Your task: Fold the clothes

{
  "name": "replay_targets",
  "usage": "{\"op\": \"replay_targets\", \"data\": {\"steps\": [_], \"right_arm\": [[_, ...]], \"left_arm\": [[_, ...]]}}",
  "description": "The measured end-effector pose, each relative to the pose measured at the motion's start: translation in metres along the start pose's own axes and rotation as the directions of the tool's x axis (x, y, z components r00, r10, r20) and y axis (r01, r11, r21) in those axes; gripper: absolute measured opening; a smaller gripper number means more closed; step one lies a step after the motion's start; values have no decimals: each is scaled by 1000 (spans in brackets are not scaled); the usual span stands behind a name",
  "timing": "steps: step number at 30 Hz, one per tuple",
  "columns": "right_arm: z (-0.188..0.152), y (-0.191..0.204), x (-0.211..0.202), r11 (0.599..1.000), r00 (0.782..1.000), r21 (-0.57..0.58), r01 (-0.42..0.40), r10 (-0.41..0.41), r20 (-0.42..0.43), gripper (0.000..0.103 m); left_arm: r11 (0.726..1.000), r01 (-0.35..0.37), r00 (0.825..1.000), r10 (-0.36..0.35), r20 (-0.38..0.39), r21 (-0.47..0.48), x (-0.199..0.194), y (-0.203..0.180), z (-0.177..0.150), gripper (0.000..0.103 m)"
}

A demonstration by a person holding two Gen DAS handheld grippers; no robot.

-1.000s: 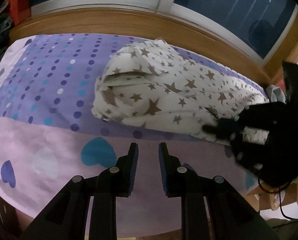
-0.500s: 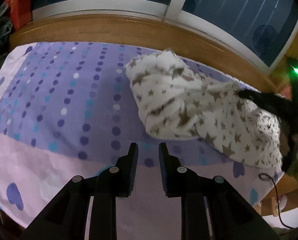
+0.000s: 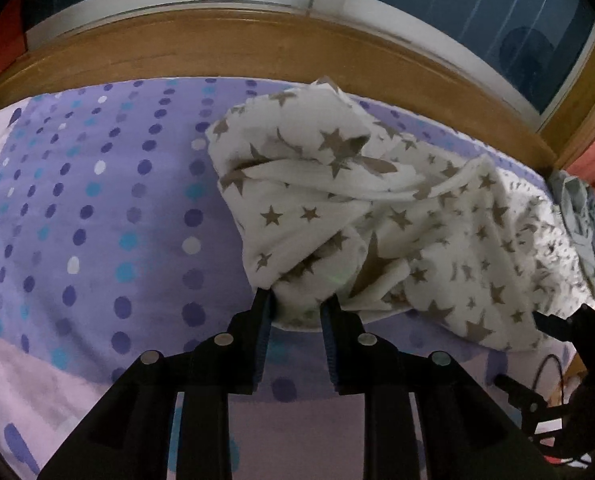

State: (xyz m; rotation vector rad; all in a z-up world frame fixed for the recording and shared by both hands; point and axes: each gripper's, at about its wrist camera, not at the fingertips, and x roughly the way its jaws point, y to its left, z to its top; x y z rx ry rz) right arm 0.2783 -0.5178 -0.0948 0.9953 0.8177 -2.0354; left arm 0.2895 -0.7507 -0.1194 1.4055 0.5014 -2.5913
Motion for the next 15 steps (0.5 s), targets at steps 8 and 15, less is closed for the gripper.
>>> {"op": "replay_targets", "data": {"steps": [8,15], "right_arm": [[7,-31,12,967,998,243,-70,67,22,41],[11,-59,-34,930,988,343,-130,93,122,4]], "left_arm": [[1000,-30,998,30,49,-7,2,-3,3,17],[997,-80,969,82,234,-20,-76,-3,13,3]]}}
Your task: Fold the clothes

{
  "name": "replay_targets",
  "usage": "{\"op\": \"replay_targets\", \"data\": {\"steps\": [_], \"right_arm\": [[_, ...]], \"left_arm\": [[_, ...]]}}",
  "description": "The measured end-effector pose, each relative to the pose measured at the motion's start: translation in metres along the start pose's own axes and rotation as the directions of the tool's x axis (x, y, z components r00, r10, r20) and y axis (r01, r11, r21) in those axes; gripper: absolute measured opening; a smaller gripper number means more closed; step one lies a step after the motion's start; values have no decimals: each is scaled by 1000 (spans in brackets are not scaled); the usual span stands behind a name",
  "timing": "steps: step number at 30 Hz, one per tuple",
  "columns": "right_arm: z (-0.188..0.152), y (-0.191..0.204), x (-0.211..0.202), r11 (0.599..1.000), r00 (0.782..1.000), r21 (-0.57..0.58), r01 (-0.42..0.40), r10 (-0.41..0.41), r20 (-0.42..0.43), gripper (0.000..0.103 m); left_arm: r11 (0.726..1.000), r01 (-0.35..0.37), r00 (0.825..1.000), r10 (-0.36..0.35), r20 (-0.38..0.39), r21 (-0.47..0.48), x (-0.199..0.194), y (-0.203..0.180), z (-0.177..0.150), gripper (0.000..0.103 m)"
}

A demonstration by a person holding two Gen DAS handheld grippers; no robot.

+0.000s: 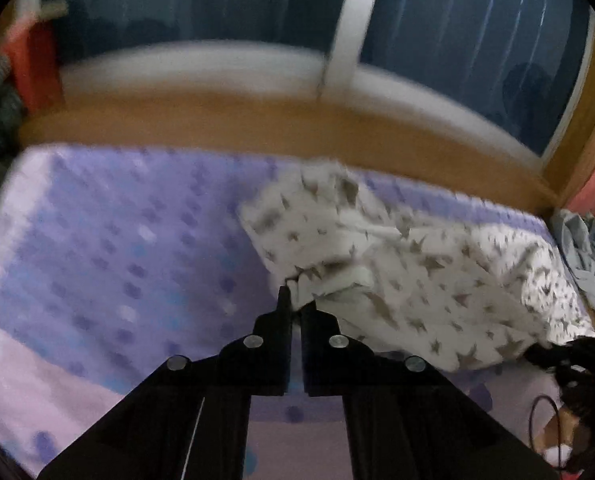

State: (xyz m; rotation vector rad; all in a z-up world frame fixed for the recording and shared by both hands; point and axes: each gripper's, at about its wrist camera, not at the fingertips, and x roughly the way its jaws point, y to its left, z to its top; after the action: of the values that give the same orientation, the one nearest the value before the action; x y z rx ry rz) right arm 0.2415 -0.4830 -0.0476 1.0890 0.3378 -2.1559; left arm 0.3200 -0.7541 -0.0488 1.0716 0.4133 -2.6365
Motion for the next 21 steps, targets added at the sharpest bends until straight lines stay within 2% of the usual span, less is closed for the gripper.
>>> {"op": "replay_targets", "data": {"steps": [3,6,9,12,16,19,21], "right_arm": [[2,-5,-37,998,997,8,-55,55,51,4],[-5,-7,-65,993,991,1,-116,116,66,4],[-22,-6,-75,988,987,-26,-150,151,47,4],[-46,-1,-58,987,988,-61,-152,151,-21,4],[-78,12,-25,985,987,-115,-129,117,-108,5],[-93,17,-5,989,991,-127,-76,61,-118,8],[-98,15,-6,993,993,-90,-79,70,-98,14]], "left_arm": [[1000,-8,999,8,41,-4,-41,5,5,3],[997,-76,993,73,94,22,-84,4,-3,3],[994,-109,991,108,78,10,-106,9,-19,3],[990,-139,990,139,-3,-12,-99,11,-40,4],[983,-177,976,170,-135,-39,-74,11,-74,4],[979,-193,962,175,-211,-69,-70,18,-96,6],[971,-221,948,194,-254,-85,-72,26,-105,7]]}}
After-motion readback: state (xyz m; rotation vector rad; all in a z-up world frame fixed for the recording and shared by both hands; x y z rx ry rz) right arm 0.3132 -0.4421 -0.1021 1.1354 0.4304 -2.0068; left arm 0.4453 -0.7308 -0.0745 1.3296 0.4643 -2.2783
